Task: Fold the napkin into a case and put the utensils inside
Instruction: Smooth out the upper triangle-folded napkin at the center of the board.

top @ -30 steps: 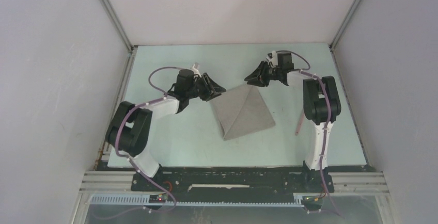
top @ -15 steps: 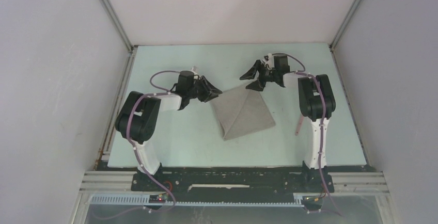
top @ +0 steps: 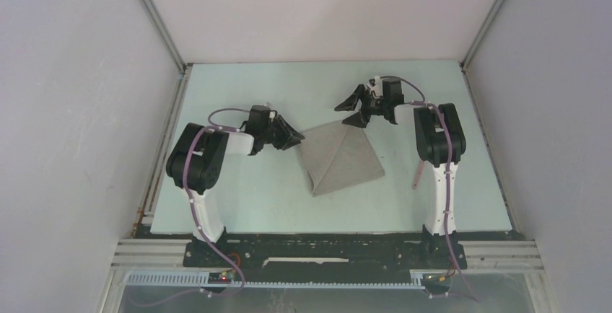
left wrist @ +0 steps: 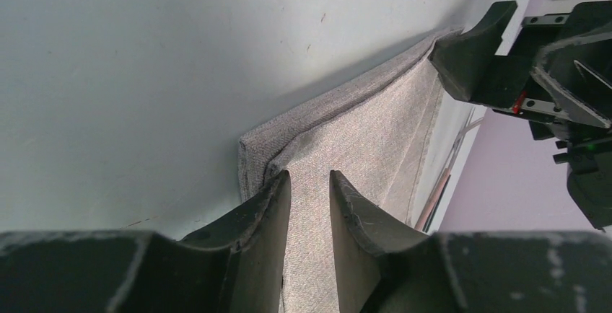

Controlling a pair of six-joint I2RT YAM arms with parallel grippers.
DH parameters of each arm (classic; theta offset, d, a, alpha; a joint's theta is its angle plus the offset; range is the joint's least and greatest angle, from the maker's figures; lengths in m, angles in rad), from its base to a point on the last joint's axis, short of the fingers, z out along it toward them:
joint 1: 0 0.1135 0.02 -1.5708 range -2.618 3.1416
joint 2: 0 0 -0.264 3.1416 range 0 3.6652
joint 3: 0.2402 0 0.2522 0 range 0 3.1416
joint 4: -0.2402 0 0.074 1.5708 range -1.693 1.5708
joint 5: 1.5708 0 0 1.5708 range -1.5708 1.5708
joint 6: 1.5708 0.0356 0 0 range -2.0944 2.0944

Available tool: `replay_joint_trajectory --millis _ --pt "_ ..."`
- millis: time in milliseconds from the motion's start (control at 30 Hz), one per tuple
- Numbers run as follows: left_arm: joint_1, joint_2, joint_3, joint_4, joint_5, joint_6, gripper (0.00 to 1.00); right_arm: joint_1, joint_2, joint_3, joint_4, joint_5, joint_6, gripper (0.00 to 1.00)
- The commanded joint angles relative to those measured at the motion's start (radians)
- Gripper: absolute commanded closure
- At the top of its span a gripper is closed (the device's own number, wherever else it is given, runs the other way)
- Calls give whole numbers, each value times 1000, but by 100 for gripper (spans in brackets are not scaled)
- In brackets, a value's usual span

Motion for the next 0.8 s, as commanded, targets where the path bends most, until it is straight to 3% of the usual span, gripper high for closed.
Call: replay_joint_trajectory --millis 0,567,700,767 --pt "15 -1 -9 -52 -54 -5 64 -22 29 -5 2 32 -8 15" --pt "20 8 -13 -70 -59 -3 65 -149 -1 14 -74 50 -80 14" --pt "20 13 -4 -66 -38 -1 65 -149 -121 68 -280 50 -188 14" --pt "20 10 -4 -63 -35 -1 65 -138 -229 18 -289 59 -173 13"
